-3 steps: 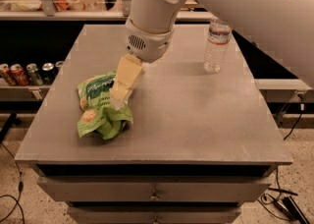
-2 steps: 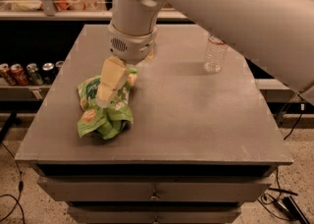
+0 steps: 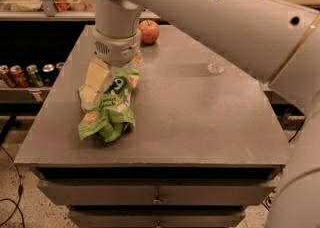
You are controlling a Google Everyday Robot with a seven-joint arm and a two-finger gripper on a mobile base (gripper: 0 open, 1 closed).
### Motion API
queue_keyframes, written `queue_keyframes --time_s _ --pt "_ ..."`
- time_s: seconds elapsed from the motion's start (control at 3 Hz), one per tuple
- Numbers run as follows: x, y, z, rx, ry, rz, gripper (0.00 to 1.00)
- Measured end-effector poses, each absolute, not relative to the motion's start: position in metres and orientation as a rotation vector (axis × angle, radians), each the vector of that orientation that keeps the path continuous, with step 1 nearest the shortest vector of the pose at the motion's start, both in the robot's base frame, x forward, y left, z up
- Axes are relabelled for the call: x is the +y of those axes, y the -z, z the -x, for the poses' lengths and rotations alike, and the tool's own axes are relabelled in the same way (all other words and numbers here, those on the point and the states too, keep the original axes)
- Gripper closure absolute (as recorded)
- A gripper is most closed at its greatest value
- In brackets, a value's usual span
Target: Pick green rice chip bag
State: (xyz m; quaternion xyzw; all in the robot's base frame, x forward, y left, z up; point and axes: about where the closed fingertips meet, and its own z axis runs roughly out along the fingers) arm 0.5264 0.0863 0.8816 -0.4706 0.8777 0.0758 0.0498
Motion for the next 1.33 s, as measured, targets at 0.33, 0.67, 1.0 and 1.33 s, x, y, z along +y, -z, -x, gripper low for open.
queue_keyframes --time_s 0.33,0.67,1.0,1.33 --pt "0.093 -0.869 -0.527 2.717 -0.227 1.401 0.0" --pt "0.093 -0.857 -0.527 2.756 -0.216 1.368 0.19" --pt "0.089 -0.853 -0.527 2.776 -0.195 1.346 0.41" --pt "0.085 -0.855 -0.529 2.786 -0.161 1.328 0.65"
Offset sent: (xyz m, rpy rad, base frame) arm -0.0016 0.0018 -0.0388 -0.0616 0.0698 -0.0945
